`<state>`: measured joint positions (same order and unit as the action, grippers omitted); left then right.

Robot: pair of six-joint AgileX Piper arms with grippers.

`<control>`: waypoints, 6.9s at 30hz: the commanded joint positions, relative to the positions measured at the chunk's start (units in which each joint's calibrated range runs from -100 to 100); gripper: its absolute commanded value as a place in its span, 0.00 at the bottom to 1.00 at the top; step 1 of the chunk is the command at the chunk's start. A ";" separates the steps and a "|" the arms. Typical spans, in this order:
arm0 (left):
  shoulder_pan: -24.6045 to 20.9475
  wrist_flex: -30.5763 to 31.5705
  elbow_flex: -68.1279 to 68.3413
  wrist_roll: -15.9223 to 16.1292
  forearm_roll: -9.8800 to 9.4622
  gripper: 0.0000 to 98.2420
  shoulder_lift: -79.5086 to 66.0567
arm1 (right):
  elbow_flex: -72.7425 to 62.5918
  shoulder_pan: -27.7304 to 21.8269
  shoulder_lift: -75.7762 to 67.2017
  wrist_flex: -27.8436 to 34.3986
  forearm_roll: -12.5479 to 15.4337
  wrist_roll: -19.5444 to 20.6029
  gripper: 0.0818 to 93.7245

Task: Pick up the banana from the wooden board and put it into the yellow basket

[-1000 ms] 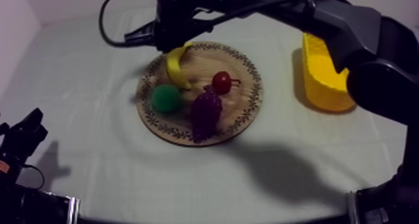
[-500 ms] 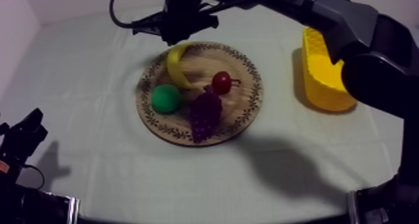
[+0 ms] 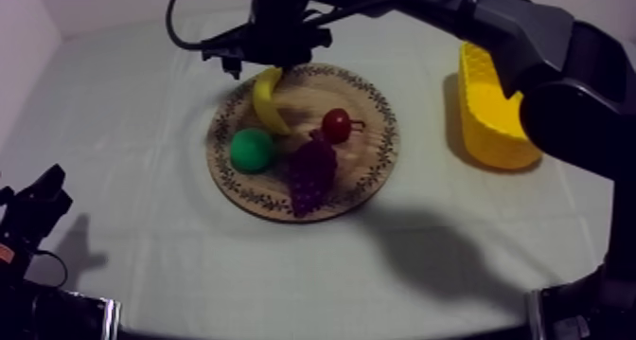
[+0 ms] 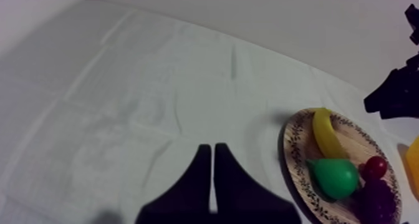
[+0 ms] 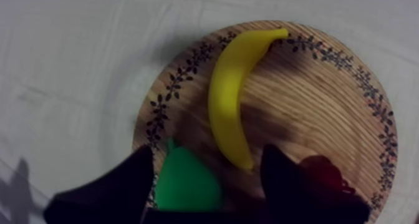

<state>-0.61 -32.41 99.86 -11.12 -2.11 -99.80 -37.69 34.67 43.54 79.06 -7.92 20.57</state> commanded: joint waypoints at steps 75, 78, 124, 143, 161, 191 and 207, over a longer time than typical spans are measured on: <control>0.00 0.00 0.03 0.01 -0.02 0.00 -0.03 | -25.61 -1.51 28.09 5.12 0.65 -3.38 0.21; 0.00 0.00 0.03 0.01 -0.02 0.00 -0.03 | -25.42 -1.55 28.06 4.97 0.62 -3.48 0.19; 0.00 0.00 0.03 0.01 -0.02 0.00 -0.03 | 41.27 -26.05 -39.52 -19.76 -2.34 -7.39 0.21; 0.00 0.00 0.03 0.01 -0.02 0.00 -0.03 | 61.64 -30.19 -40.69 -27.25 -7.76 -3.09 0.21; 0.00 0.00 0.03 0.01 -0.02 0.00 -0.03 | 67.23 -29.12 -37.59 -28.94 -10.89 0.96 0.21; 0.00 0.00 0.03 0.01 -0.02 0.00 -0.03 | 74.30 -26.74 -33.91 -31.68 -14.19 5.70 0.37; 0.00 0.00 0.03 0.01 -0.02 0.00 -0.03 | 71.08 -29.90 -36.85 -33.90 -10.40 1.05 0.05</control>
<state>-0.61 -32.41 99.86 -11.12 -2.11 -99.80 34.06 5.37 6.97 45.69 -19.81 23.81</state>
